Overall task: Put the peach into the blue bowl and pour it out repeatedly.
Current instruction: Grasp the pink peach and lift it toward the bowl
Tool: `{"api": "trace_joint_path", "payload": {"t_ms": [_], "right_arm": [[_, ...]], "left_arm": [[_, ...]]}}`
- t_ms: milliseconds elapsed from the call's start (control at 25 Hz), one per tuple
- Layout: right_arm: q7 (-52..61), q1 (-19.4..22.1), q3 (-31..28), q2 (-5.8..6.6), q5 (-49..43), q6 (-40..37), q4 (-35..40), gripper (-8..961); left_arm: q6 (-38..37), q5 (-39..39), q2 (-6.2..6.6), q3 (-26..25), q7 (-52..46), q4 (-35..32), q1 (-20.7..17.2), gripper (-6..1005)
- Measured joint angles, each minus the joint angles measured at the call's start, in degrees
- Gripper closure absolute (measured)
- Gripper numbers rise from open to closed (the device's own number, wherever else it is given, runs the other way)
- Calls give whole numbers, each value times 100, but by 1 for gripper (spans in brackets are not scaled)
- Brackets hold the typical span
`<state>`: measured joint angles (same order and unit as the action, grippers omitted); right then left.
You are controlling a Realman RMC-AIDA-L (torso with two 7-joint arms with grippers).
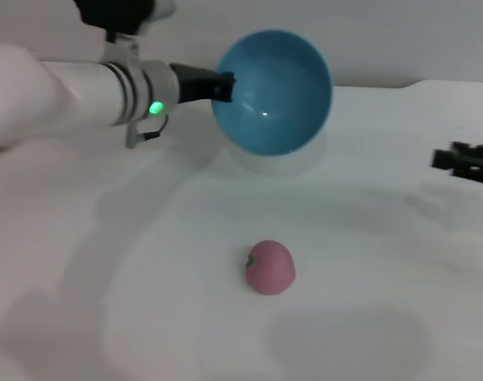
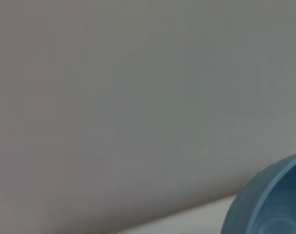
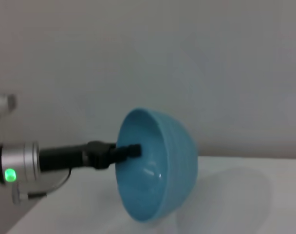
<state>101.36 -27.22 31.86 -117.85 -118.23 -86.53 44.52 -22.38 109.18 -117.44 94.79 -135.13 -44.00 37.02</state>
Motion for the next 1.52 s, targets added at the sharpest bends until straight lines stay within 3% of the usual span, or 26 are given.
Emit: {"api": "trace_joint_path", "payload": {"t_ms": [40,200,400,520,720,920,1280,1520], "right_arm": [[-3,-65,196,-4,-1,125,-25,373],[0,-400,1145,-27,-9,606,-187,381],[33,-916,2182,-40,-15,1145,-588,390],[43,-1251,2831,-49,-15,1522,-882,395],[286,-1667,3838,-93,-14,2217,-1308,404],[367,-1754,4424,-128,205,2357,-1332,413],[374,-1708,5173,-157,912,2325,-1416,430],[376,-1709,5973,-169,1479,2704,-1667,441]], "left_arm": [[-550,96,6,-542,104,1,2,1000],[-1636,724,18,-1838,32,-53,-133,1000],[-2877,1886,155,-2634,-740,-148,-240,1000],[-3369,2426,186,-2700,-1204,-484,-408,1000],[-4126,3285,101,-2731,-1943,-1236,-689,1000],[-4582,3912,19,-2746,-2406,-1698,-746,999],[-4659,4143,-13,-2698,-2514,-1721,-532,999],[-4674,4202,-15,-2611,-2519,-1717,-452,999]]}}
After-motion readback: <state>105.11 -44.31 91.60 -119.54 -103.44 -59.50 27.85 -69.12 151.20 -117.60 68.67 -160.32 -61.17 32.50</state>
